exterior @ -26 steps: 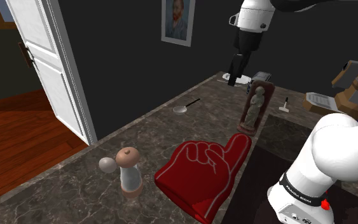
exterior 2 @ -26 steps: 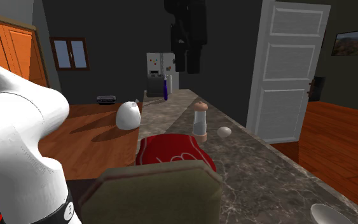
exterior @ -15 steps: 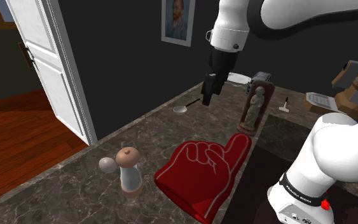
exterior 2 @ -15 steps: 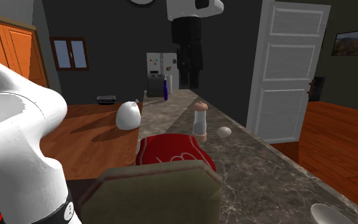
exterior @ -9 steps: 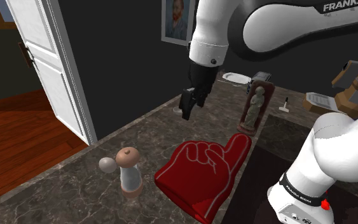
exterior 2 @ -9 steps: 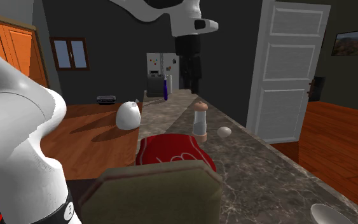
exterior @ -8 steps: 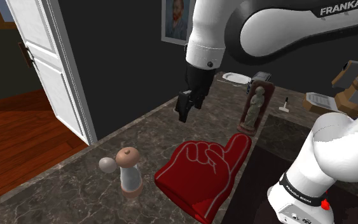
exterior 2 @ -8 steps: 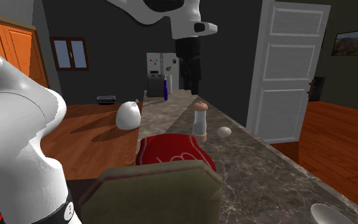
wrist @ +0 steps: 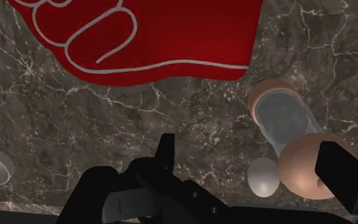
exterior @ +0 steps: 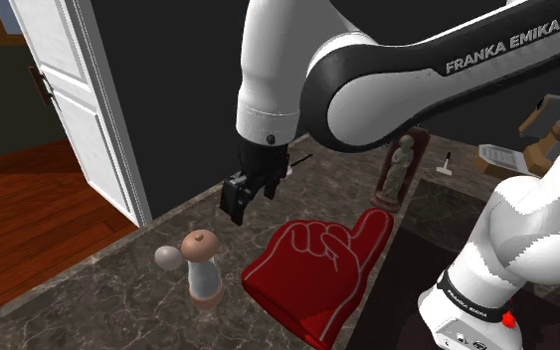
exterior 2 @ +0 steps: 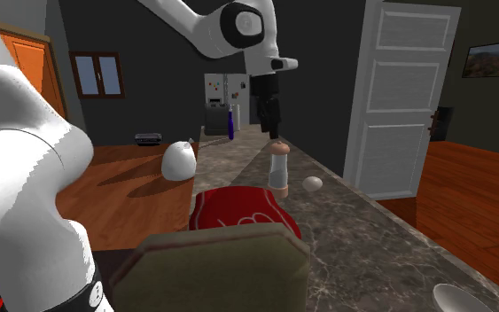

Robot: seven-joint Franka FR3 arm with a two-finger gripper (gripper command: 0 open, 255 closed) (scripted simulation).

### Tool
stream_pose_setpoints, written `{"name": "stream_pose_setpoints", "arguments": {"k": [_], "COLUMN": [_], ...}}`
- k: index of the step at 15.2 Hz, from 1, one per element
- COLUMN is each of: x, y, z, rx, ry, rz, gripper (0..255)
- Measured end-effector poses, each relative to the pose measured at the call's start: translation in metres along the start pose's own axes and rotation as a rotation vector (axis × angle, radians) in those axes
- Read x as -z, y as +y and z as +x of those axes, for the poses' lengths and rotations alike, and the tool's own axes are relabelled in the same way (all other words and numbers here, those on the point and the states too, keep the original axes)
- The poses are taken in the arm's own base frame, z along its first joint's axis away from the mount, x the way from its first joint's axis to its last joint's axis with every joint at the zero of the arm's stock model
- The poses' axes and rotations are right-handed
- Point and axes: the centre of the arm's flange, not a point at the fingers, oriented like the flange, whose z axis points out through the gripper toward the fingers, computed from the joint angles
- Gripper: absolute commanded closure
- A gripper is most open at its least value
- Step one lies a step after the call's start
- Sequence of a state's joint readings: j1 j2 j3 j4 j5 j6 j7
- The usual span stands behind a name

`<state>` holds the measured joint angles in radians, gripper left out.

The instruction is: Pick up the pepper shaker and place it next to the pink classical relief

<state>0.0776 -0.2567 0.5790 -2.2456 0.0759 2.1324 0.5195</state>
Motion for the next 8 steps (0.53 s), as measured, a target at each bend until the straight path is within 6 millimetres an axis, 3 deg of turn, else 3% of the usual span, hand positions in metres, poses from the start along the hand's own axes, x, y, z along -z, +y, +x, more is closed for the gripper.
{"name": "stream_pose_setpoints", "arguments": {"k": [6,8], "x": [-0.027,-0.036], "y": [-0.069,-0.081], "z": [0.026,0.027], "rx": [-0.015,-0.019], "ry": [0.023,0.028], "rz": [0.003,0.004], "gripper": [0,0]}}
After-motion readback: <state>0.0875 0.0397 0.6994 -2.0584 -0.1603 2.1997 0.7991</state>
